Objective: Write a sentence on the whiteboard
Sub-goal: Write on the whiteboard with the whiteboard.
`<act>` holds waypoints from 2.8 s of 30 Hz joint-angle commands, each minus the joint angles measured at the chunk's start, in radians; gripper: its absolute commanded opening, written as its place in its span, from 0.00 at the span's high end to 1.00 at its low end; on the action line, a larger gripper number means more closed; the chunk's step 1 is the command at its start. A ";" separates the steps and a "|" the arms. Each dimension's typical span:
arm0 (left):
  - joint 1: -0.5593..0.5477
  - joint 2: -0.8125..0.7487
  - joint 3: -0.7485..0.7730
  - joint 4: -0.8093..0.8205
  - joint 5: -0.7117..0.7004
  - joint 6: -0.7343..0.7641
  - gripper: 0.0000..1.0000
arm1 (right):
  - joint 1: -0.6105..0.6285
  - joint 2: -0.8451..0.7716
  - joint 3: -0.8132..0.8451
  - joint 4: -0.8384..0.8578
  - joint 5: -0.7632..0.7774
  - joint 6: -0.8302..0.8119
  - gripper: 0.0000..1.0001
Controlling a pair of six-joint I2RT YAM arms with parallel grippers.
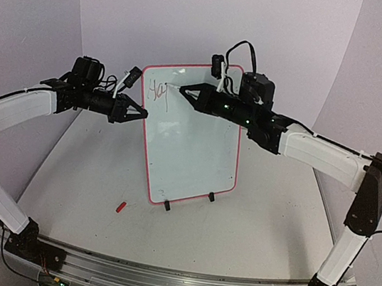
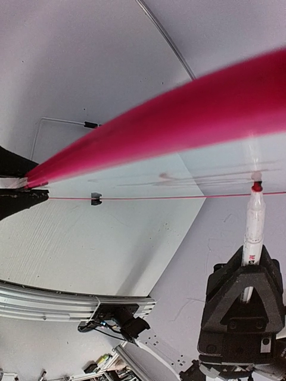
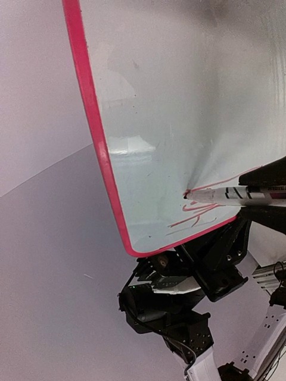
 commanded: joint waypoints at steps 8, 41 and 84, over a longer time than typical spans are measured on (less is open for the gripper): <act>-0.037 0.029 -0.017 -0.141 -0.038 0.086 1.00 | 0.001 -0.077 -0.081 0.039 0.158 -0.015 1.00; -0.042 0.033 -0.016 -0.144 -0.044 0.088 1.00 | 0.011 -0.065 -0.055 0.026 -0.049 -0.004 1.00; -0.047 0.026 -0.014 -0.150 -0.051 0.093 1.00 | 0.009 -0.101 -0.089 -0.050 0.154 -0.064 1.00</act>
